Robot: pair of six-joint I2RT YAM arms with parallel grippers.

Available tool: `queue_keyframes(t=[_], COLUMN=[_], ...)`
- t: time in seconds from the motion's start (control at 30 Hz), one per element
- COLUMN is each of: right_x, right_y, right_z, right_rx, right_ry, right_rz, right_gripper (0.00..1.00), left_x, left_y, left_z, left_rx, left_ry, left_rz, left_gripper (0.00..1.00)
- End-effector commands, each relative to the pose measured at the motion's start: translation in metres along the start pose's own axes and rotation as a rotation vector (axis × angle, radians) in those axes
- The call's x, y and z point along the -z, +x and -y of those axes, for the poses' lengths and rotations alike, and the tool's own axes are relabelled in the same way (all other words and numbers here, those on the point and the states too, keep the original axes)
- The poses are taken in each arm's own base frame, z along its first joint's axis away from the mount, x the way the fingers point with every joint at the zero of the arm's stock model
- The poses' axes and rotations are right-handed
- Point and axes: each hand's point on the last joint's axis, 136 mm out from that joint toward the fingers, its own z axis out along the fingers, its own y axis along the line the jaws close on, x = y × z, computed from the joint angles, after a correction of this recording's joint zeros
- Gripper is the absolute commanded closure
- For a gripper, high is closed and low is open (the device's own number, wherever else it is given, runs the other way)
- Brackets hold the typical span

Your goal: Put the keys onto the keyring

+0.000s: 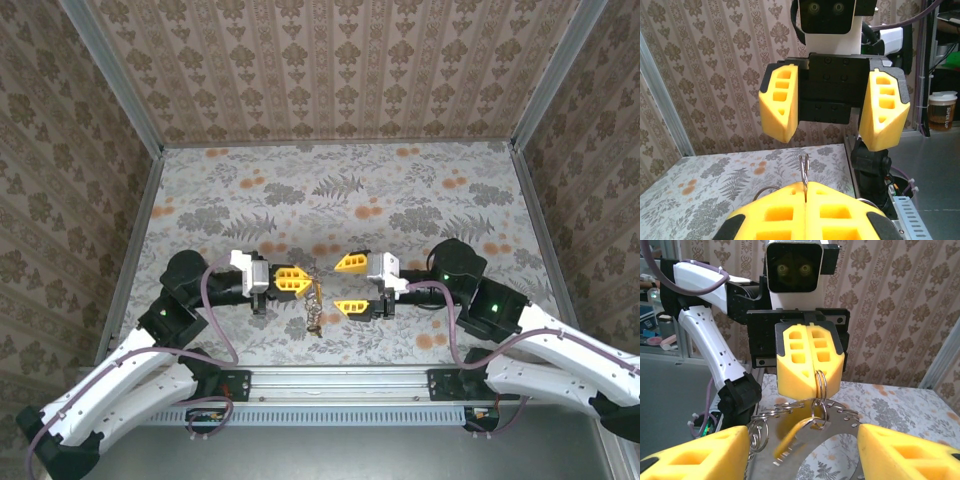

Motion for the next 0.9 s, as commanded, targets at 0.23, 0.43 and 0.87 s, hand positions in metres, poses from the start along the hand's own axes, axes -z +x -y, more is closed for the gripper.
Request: queue_keyframes(t=[0.23, 0.43, 0.87], right_x=[-0.011, -0.016, -0.028], right_y=[-0.009, -0.020, -0.017], right_z=[-0.008, -0.008, -0.003], right_rx=[0.019, 0.029, 0.010], right_ry=[-0.082, -0.103, -0.112], right_rz=[0.033, 0.057, 0.047], right_gripper=[0.44, 0.49, 0.66], left_x=[0.001, 0.000, 0.000], left_y=[-0.012, -0.010, -0.008], left_z=[0.012, 0.013, 0.016], left_rx=[-0.007, -0.009, -0.005], left_ry=[0.077, 0.086, 0.099], left_rz=[0.043, 0.036, 0.025], left_gripper=[1.00, 1.00, 1.00])
